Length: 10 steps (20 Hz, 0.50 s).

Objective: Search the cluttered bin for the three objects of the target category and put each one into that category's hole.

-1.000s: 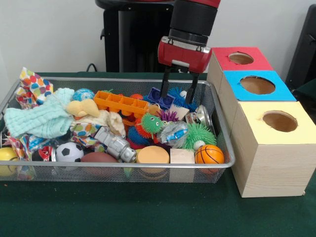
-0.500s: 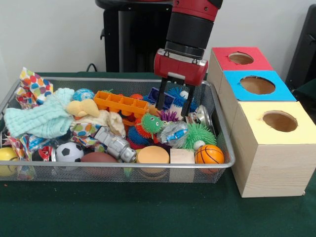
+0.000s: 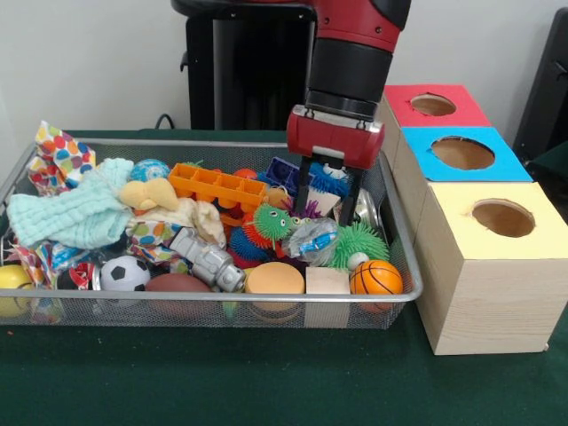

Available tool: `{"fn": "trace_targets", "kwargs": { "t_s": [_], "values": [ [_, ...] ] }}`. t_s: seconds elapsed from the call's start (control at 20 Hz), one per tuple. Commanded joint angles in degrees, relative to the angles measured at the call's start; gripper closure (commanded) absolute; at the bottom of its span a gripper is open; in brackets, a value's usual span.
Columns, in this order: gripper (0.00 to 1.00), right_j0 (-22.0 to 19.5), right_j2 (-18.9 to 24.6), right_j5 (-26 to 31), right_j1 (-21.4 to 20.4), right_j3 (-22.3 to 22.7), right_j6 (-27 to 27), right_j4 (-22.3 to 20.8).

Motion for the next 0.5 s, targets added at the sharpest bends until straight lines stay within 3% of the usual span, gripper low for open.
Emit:
{"fn": "trace_targets", "kwargs": {
  "t_s": [0.05,0.5],
  "values": [
    [0.0,-1.9,8.1,-2.3,2.1,-3.0,17.5,3.0],
    [0.0,-2.1,8.9,-5.0,4.7,-4.2,17.4,3.1]
  ]
}}
